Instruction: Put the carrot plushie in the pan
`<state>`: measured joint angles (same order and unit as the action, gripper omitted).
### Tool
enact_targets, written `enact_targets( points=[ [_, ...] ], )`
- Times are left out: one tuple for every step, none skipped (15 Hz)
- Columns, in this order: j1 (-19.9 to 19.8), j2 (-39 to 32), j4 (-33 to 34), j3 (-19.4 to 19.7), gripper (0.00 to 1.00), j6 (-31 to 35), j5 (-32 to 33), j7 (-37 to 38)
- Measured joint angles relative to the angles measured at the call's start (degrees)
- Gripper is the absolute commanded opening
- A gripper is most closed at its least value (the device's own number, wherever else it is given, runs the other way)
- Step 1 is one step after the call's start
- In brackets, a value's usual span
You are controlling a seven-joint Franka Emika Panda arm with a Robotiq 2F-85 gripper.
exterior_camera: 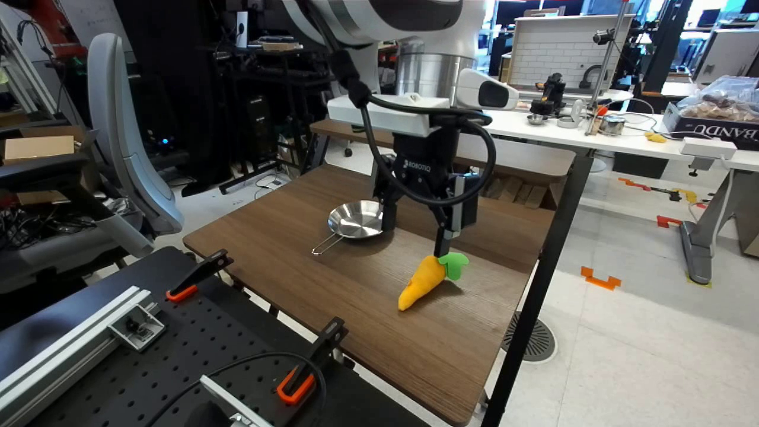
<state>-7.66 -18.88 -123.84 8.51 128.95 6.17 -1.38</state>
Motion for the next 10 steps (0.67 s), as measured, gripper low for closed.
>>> enact_targets(
  points=[
    [0.1,-1.3,0.9,0.0,1.00,0.5,0.5,0.0],
    [0.2,-2.5,1.7,0.0,1.00,0.8,0.9,0.0],
    [0.3,-3.7,2.6,-0.1,1.00,1.2,1.3,0.0],
    [0.4,-4.8,3.4,-0.1,1.00,1.5,1.6,0.0],
    [0.4,-5.9,4.3,-0.1,1.00,1.6,1.7,0.0],
    [0.5,-6.9,5.2,-0.2,1.00,1.6,1.8,0.0],
    [0.6,-7.9,6.0,-0.2,1.00,1.6,1.9,0.0],
    [0.6,-8.8,6.8,-0.3,1.00,1.7,2.2,0.0],
    [0.7,-9.7,7.6,-0.4,1.00,1.7,2.5,0.0],
    [0.7,-10.6,8.3,-0.4,1.00,1.8,2.7,0.0]
  ],
)
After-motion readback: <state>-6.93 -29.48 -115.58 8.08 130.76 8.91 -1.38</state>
